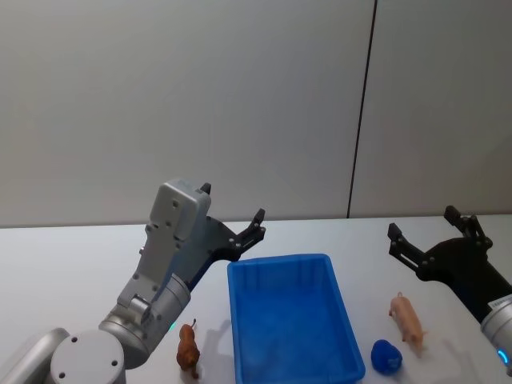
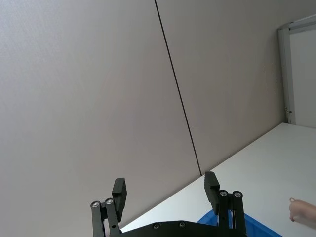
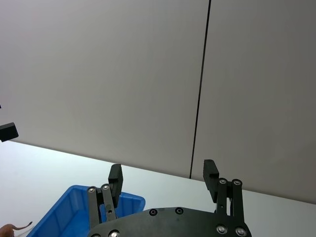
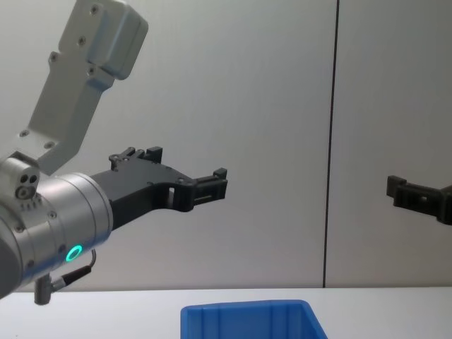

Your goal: Pick up the two dolls from the table and place them into the box.

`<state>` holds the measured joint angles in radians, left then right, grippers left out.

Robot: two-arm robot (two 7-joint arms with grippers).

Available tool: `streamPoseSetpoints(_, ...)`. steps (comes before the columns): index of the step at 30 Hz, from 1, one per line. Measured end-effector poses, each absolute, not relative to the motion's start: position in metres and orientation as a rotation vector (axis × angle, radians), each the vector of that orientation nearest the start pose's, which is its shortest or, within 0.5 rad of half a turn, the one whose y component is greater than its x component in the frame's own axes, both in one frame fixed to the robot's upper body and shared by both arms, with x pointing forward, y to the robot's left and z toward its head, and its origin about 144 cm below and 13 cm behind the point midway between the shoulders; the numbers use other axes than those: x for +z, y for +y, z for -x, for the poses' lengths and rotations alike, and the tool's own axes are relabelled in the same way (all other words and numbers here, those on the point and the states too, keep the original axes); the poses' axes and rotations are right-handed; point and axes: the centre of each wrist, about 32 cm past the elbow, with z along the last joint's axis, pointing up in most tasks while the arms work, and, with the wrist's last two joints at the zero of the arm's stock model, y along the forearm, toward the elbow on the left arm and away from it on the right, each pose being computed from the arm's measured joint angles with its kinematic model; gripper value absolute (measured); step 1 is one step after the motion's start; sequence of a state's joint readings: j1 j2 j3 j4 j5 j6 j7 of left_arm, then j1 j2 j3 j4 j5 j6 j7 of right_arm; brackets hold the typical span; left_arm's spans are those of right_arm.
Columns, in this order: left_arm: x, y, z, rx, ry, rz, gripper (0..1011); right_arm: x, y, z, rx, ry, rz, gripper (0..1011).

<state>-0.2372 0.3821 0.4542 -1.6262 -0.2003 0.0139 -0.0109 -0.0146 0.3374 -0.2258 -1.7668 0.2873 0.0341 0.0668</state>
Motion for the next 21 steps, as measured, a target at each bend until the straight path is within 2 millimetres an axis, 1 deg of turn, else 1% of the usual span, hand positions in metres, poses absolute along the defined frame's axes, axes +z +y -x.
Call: streamPoseSetpoints(21, 1.2044, 0.1984, -0.492, 1.124, -0.268, -0.061, 1001, 1.1887, -0.2371, -0.4433, -1.23, -0.075, -0.026, 1001)
